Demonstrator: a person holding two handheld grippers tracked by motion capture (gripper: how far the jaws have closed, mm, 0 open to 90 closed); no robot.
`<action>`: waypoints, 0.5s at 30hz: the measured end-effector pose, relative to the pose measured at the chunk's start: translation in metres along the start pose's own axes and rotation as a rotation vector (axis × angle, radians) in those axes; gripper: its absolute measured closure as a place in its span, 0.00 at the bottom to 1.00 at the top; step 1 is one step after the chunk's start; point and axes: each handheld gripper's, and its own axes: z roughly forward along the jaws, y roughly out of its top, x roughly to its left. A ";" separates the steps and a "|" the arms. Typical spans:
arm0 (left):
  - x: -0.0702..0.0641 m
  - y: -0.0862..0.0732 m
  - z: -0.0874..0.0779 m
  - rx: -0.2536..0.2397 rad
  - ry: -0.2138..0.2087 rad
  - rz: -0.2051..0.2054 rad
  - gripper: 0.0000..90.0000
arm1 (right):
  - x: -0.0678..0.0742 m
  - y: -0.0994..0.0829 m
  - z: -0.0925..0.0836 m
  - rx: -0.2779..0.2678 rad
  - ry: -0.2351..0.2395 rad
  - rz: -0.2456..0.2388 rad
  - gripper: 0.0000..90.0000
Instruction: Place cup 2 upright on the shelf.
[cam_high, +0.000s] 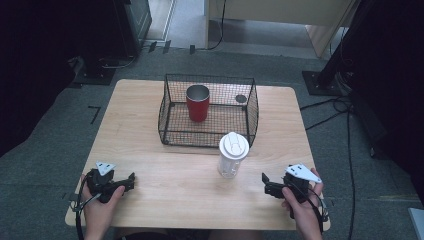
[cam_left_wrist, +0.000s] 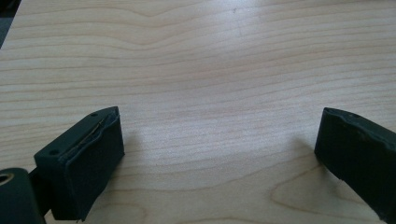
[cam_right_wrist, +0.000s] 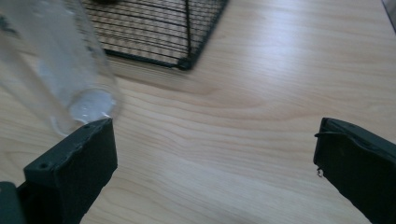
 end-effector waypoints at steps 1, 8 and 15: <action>0.000 0.000 0.000 -0.002 -0.002 -0.003 0.02 | 0.010 0.005 -0.001 -0.013 0.030 -0.017 0.00; 0.000 0.000 0.000 0.000 0.002 -0.001 0.02 | 0.037 0.013 -0.003 -0.117 0.127 -0.026 0.00; 0.000 0.000 0.000 0.000 0.001 -0.001 0.02 | 0.057 0.022 0.001 -0.148 0.135 -0.043 0.00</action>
